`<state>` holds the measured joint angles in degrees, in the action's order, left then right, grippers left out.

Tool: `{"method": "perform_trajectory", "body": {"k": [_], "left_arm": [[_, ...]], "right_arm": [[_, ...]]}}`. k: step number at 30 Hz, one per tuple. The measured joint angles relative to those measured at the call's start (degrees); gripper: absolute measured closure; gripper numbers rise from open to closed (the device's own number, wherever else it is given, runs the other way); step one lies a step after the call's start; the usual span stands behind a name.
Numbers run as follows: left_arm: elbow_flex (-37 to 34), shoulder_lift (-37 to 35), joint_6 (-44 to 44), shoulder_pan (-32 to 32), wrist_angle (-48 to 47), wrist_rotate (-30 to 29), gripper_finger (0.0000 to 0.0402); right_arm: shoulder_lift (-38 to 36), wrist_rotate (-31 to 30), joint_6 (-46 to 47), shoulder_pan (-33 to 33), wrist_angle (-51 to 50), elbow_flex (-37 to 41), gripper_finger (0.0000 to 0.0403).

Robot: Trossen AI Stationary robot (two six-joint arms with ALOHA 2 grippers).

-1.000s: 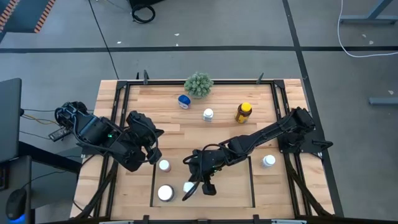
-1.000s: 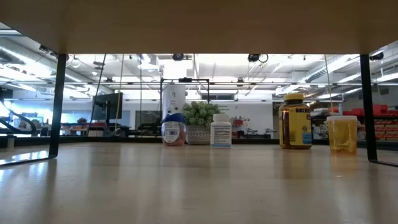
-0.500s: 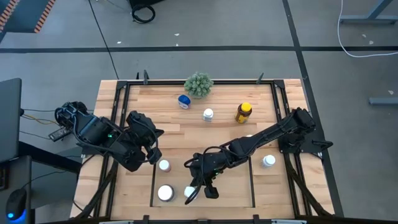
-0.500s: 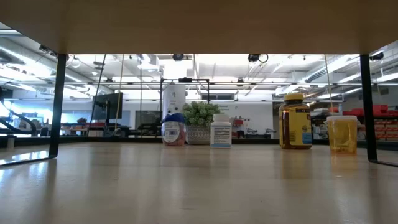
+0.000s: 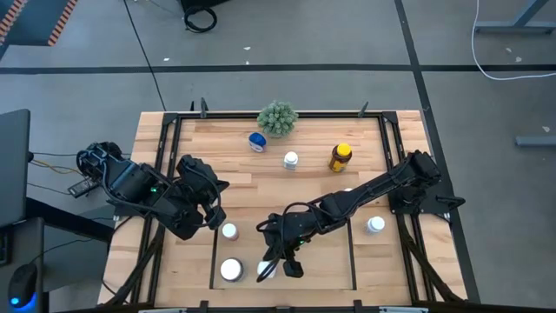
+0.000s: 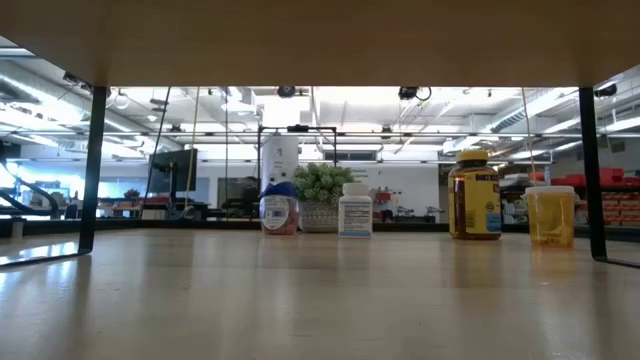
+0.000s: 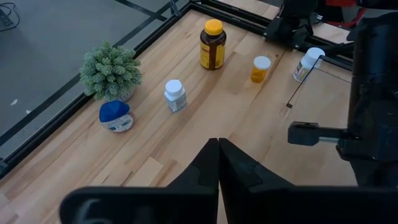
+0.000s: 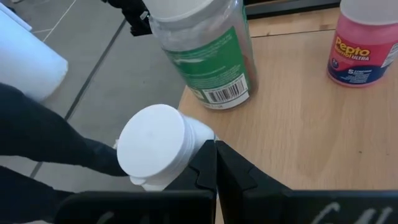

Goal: Pick and place medicine bottles onto shelf by color
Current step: Put the left white pill bottle on the shelf

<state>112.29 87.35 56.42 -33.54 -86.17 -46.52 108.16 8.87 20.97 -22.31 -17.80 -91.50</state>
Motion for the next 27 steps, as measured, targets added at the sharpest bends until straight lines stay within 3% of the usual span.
{"method": "perform_trajectory", "body": {"k": [27], "left_arm": [[0.00, 0.00, 0.02, 0.00, 0.02, 0.00, 0.0391]], "right_arm": [[0.00, 1.53, 0.68, -0.13, 2.96, 0.00, 0.0397]]}}
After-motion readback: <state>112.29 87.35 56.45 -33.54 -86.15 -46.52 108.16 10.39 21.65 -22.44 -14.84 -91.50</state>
